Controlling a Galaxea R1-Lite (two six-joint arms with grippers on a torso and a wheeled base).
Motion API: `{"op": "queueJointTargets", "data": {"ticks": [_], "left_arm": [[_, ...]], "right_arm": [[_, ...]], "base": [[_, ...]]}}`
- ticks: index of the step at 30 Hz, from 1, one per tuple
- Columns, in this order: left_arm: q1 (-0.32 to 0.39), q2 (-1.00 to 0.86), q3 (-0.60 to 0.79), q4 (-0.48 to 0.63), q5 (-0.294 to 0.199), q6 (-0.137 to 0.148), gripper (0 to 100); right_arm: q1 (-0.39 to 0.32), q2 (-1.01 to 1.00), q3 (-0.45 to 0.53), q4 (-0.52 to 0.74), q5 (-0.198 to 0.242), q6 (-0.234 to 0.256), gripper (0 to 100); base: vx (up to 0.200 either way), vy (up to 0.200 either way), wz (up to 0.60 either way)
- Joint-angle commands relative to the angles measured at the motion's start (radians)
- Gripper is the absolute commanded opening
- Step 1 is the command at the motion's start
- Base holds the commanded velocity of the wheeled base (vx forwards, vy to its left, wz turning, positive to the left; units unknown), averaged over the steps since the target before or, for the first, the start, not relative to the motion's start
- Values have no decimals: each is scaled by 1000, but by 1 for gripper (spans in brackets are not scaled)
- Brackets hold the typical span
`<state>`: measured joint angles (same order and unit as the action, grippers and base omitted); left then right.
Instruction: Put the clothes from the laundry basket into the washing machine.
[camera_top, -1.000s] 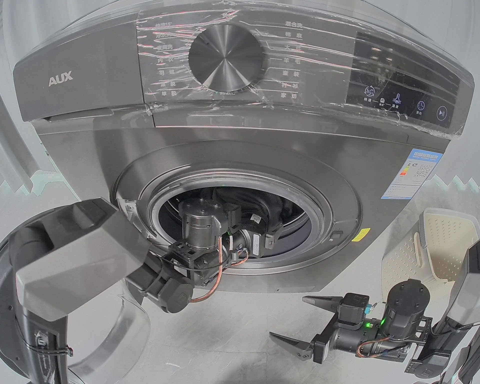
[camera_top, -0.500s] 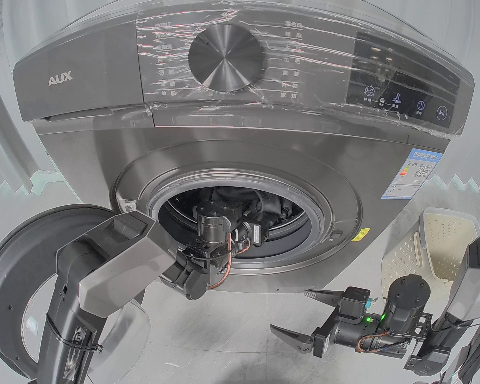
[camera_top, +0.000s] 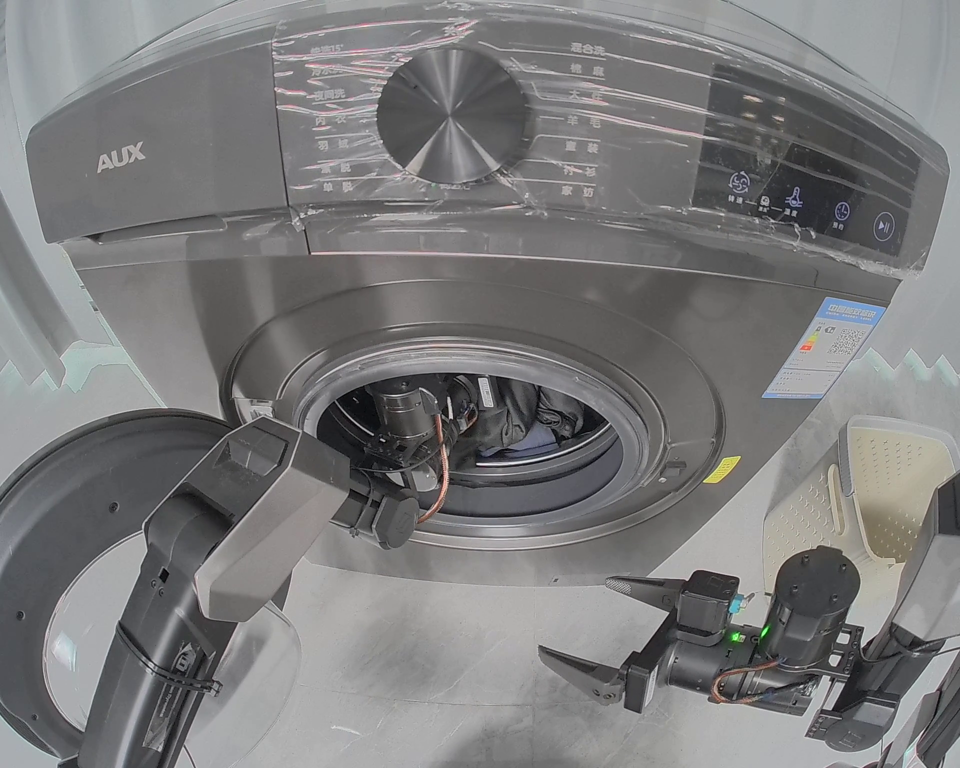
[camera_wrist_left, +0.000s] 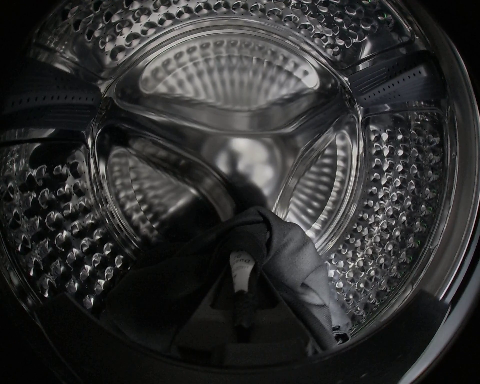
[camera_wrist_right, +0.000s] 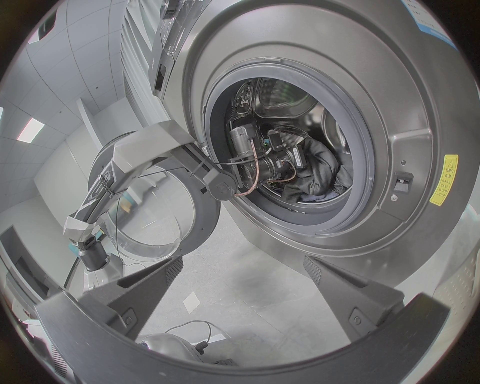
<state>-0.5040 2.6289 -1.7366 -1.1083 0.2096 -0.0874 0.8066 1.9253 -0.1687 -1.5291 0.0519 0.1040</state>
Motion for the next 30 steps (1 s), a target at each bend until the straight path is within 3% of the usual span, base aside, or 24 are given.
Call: {"op": "queueJointTargets", "data": {"ticks": [1,4,5,12,20,30], "left_arm": [[7,59,-24,1,7,0,0],[7,60,-14,5,7,3,0],[7,59,-9,5,7,3,100],[-2,14,109,16,5,-8,100],[-4,-49,150,16,4,-8,100],[-64,-299,514,-1,-12,-6,100]], "right_arm": [[2,4,-5,0,0,0,100],[0,3,-5,0,0,0,100],[0,3,-5,0,0,0,100],[2,3,-5,0,0,0,100],[2,1,-5,0,2,0,100],[2,-2,-2,0,0,0,100]], "base": [[0,0,0],[0,0,0],[0,0,0],[0,0,0],[0,0,0],[0,0,0]]}}
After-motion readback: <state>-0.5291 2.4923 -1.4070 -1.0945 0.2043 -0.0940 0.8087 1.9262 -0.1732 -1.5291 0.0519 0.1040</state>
